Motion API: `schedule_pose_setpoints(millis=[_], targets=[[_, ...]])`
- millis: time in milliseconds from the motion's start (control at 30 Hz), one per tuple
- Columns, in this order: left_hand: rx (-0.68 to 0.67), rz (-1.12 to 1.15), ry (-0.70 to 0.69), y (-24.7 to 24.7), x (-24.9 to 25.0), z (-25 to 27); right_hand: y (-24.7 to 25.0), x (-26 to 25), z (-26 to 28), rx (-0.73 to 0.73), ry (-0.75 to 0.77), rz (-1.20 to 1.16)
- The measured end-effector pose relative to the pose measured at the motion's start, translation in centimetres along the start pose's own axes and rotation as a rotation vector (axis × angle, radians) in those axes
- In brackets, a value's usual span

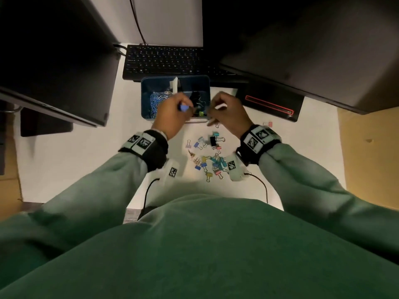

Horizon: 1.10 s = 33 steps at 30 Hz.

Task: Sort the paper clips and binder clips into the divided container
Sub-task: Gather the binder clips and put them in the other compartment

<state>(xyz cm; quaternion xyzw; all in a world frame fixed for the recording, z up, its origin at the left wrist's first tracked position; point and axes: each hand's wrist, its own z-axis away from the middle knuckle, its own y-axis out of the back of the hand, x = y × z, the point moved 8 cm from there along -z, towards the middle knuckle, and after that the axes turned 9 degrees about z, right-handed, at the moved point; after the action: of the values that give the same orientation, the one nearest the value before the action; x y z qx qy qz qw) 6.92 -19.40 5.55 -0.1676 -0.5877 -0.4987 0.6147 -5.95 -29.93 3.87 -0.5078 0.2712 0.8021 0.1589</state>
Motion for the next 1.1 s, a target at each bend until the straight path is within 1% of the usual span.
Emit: schedule_pose_setpoints(millis=[67,100,167,233,267,333,367,400,433,467,500,533,567,633,700,767,833,900,933,1000,1067,1100], targets=[[0.098,-0.022,0.062,0.8,0.1,-1.9,-1.2,-1.3,-2.0,0.031,0.007,0.113],[0.108,-0.047,0.095,0.7,-0.1,-2.6,-1.8,-1.5,-2.8,0.039,-0.002,0.193],[0.066,-0.137,0.123,-0.2,-0.1,-3.4,-2.7,-1.5,-3.7,0.027,-0.007,0.312],[0.039,-0.221,0.108,-1.2,0.1,-3.0,-2.4,-1.6,-3.4,0.038,0.067,0.365],[0.062,-0.243,0.068,-1.4,0.7,-2.3,-1.4,-1.4,-2.7,0.073,0.113,0.384],[0.137,-0.261,-0.092,-2.4,2.1,-0.3,2.0,0.7,-0.9,0.175,0.15,0.453],[0.124,-0.262,-0.164,-3.6,2.6,0.7,4.0,2.4,0.2,0.221,0.135,0.521],[0.036,-0.269,-0.212,-5.5,2.9,1.6,6.1,4.7,1.2,0.246,0.089,0.617],[-0.115,-0.299,-0.231,-8.1,2.6,2.2,7.9,7.2,2.1,0.235,0.024,0.728],[-0.285,-0.36,-0.227,-11.0,1.9,2.5,9.3,9.6,2.8,0.188,-0.057,0.836],[-0.422,-0.461,-0.215,-13.6,0.9,2.7,10.1,11.9,3.4,0.12,-0.131,0.925],[-0.506,-0.6,-0.2,-15.5,-0.2,2.4,10.5,13.5,4.0,0.044,-0.181,1.0],[-0.54,-0.744,-0.191,-16.7,-1.2,1.9,10.4,14.6,4.4,-0.026,-0.201,1.062],[-0.528,-0.984,-0.152,-17.6,-2.9,0.6,9.4,15.1,5.1,-0.121,-0.172,1.15],[-0.515,-1.088,-0.08,-17.7,-4.4,0.3,7.8,14.8,5.9,-0.18,-0.093,1.181],[-0.528,-1.064,-0.04,-17.9,-5.6,1.7,6.1,14.6,7.1,-0.235,-0.008,1.159],[-0.532,-1.03,-0.074,-18.1,-6.3,3.6,4.7,14.7,8.6,-0.315,0.044,1.105],[-0.549,-0.989,-0.119,-17.9,-7.0,5.6,4.2,14.8,10.0,-0.347,0.07,1.097],[-0.558,-0.968,-0.12,-17.7,-7.5,6.4,4.5,14.8,10.6,-0.329,0.064,1.102],[-0.555,-0.943,-0.092,-17.0,-8.4,7.4,5.3,15.2,11.6,-0.289,-0.004,1.098],[-0.535,-0.962,-0.082,-16.5,-8.7,7.9,5.5,15.9,12.4,-0.31,-0.068,1.103],[-0.53,-0.983,-0.082,-16.4,-8.8,8.0,5.1,16.1,12.8,-0.338,-0.072,1.12]])
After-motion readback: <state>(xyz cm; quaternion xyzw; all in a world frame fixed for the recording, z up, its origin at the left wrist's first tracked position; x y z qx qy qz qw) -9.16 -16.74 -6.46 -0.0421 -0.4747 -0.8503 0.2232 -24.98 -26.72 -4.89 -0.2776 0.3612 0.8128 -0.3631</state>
